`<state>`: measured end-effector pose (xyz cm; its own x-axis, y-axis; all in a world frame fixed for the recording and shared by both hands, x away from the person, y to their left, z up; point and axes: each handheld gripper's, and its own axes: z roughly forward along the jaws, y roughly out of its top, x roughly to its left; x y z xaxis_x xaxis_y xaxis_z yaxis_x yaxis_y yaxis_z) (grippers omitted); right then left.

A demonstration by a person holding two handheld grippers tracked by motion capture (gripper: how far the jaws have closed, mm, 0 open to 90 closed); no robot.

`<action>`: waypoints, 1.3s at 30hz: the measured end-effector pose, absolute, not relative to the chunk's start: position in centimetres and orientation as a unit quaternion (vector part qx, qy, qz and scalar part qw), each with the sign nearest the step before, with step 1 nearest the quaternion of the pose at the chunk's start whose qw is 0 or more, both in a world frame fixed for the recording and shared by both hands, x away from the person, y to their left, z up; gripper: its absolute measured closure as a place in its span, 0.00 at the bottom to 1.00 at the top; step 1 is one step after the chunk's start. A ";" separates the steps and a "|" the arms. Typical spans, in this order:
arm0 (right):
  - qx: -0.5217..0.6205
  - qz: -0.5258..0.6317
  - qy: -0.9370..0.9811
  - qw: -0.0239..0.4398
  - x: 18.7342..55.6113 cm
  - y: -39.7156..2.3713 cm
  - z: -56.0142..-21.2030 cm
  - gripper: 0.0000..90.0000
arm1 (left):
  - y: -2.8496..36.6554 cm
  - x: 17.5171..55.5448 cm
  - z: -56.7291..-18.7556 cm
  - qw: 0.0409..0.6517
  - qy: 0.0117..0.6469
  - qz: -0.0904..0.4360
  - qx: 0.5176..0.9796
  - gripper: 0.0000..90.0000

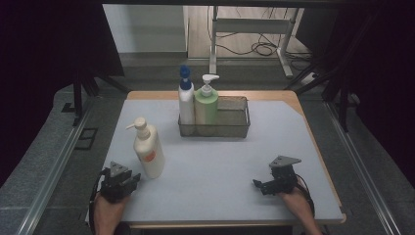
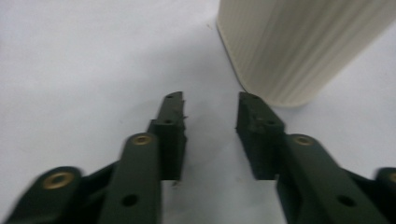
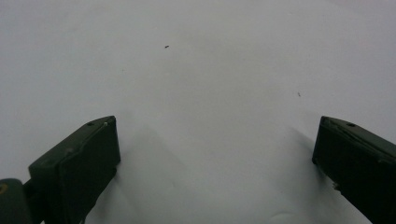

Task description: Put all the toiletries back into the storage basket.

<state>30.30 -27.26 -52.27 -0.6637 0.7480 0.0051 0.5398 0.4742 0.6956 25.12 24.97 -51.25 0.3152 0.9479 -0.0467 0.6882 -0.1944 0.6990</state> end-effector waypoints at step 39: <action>0.382 0.343 0.845 0.151 30.3 -27.3 -52.3 0.00 | 24.4 29.8 -52.0 0.355 0.525 0.155 0.758 0.99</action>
<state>30.30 -27.26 -52.30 -0.6623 0.7492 0.0069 0.5415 0.4724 0.6954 29.76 24.39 -52.03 0.3999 0.9060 -0.1385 0.6860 -0.1957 0.7008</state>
